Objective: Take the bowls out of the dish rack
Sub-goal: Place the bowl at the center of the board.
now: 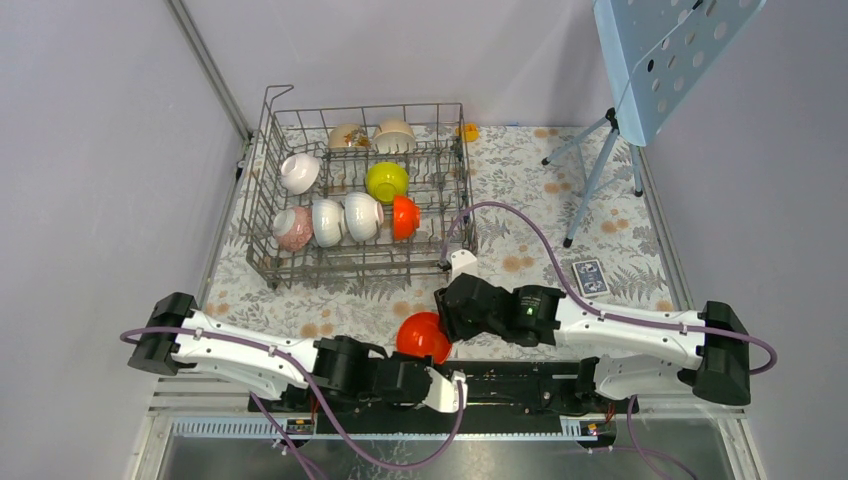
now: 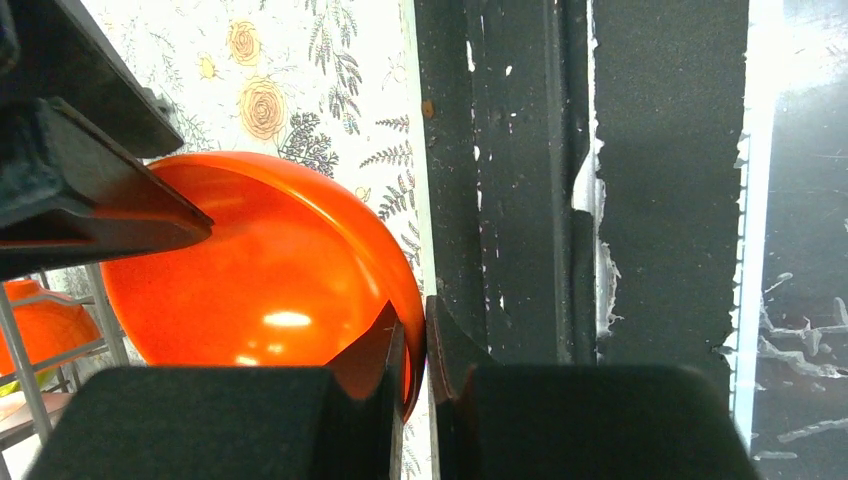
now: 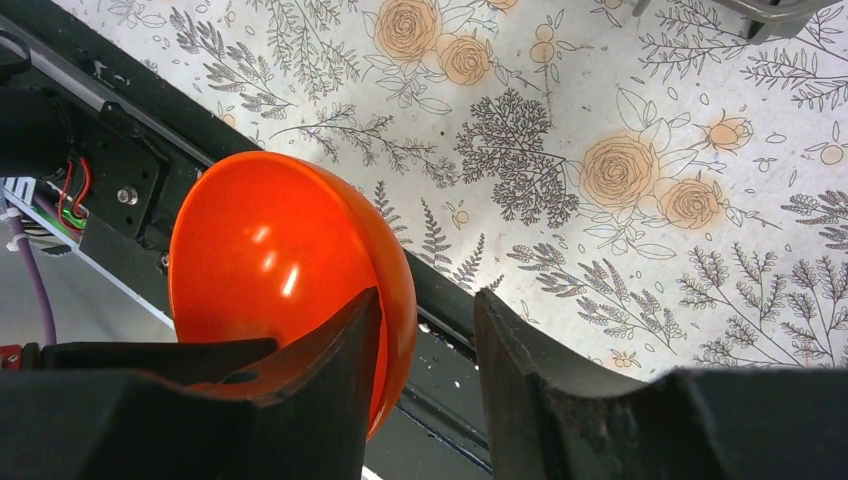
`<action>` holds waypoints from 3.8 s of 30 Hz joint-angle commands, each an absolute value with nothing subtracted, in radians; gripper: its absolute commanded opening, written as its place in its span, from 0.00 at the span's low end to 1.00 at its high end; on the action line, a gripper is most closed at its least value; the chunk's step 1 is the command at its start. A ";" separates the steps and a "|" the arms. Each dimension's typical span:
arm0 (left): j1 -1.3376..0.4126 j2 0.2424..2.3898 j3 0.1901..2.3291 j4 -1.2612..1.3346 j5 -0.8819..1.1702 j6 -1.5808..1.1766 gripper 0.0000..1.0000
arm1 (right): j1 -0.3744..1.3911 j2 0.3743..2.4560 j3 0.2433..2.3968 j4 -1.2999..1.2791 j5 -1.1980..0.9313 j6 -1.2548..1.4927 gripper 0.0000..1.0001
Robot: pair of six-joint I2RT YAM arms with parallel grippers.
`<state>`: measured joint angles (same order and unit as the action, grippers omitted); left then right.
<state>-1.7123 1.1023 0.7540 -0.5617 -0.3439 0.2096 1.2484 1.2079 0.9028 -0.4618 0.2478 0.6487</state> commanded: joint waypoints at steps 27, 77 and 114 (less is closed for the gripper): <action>-1.718 1.063 0.841 -0.501 -0.511 -0.046 0.99 | 1.256 1.147 0.844 -0.424 0.299 0.664 0.00; -1.597 1.102 0.734 -0.708 -0.915 -1.727 0.48 | 1.258 1.107 0.693 -0.255 0.413 0.853 0.00; -1.552 1.251 0.765 -0.649 -0.828 -1.626 0.00 | 1.262 1.135 0.809 -0.525 0.436 0.712 0.44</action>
<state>-1.5536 1.2427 0.7124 -0.6506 -0.8074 -1.5970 1.2575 1.1351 0.7727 -0.4858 0.4107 0.7300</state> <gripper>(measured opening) 0.035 0.454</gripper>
